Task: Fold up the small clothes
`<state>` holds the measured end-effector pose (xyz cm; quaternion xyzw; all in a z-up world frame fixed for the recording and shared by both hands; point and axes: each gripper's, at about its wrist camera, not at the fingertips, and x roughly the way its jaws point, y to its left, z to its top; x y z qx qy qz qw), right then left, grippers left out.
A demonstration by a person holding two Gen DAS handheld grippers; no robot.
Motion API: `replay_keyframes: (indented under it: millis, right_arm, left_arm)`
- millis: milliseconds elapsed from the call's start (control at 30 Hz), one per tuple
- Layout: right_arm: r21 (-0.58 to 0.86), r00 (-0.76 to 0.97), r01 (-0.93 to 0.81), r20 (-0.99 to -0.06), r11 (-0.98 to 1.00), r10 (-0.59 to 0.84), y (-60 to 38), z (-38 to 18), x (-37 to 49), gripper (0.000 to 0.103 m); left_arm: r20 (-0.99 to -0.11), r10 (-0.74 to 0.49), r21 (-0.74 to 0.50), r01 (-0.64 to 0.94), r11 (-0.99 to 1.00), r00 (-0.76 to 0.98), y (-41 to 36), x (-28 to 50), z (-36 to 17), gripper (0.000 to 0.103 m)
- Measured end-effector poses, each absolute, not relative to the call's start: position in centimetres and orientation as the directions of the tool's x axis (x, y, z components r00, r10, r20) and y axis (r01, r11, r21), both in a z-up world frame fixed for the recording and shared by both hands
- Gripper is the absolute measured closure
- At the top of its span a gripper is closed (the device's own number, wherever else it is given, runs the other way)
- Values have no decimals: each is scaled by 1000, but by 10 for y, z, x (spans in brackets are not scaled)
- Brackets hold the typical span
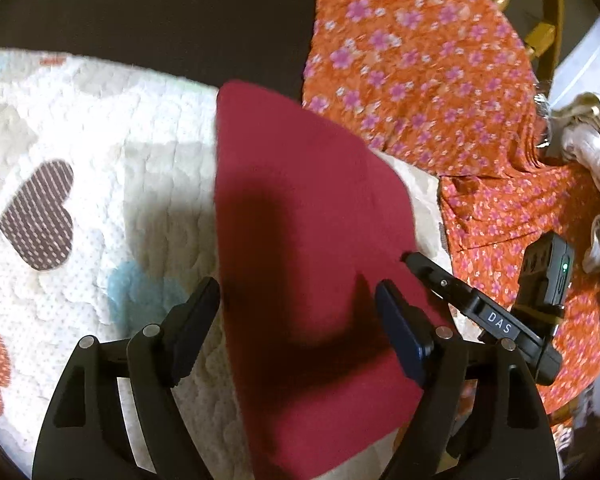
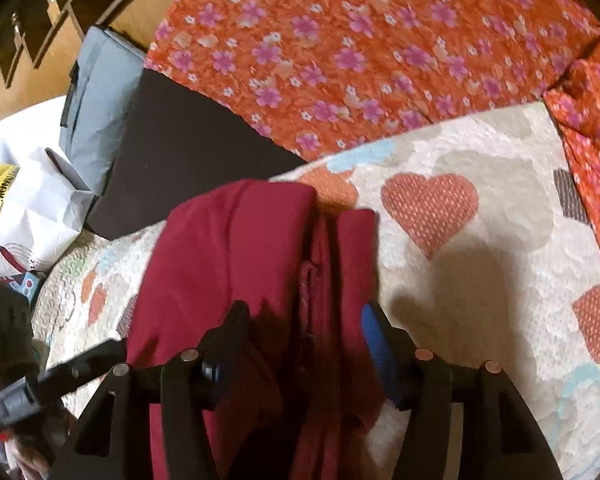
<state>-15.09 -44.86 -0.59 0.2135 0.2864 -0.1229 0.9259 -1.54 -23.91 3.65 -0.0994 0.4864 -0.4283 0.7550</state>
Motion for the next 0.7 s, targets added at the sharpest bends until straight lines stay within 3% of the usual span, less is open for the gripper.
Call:
replay_keyframes:
  millis: [133,200,267,333,367,533,700]
  right_arm:
    - [352,793,328,-606,877,-53,-460,-20,-138,38]
    - [366,794,322,-606,873,-39,-466,-27,-133,29]
    - [449,811,294,-584,843,28,-474,-33,-133,28]
    - [491,825,261,-560,831,72,-475,-35,-133,34]
    - [499,828,244,-553,832,89,-472,-35,-133,43]
    - [464,829,258,-557,848,53,-460,-26,-138,61]
    - [460,834,220,-546,860,78,-438,-7,-155,65]
  left_arm:
    - [-662,-736,-561,558,611,141,-249,-14,28,22]
    - [-662,-737,-562,561,608,136,-252,-13,24,20]
    - [-654,-745,-579,548,604,130,-252,-11,20,19]
    - [-647,-752,-594,534,601,127,-251,-10,17,19]
    - [-641,-756,-592,544,595,130,-251,-12,18,23]
    - [-654,-741,-518,623,587,155,-252,-27,31,42]
    - [-687,-709,-473,642,603,160,-231,-50,51,47]
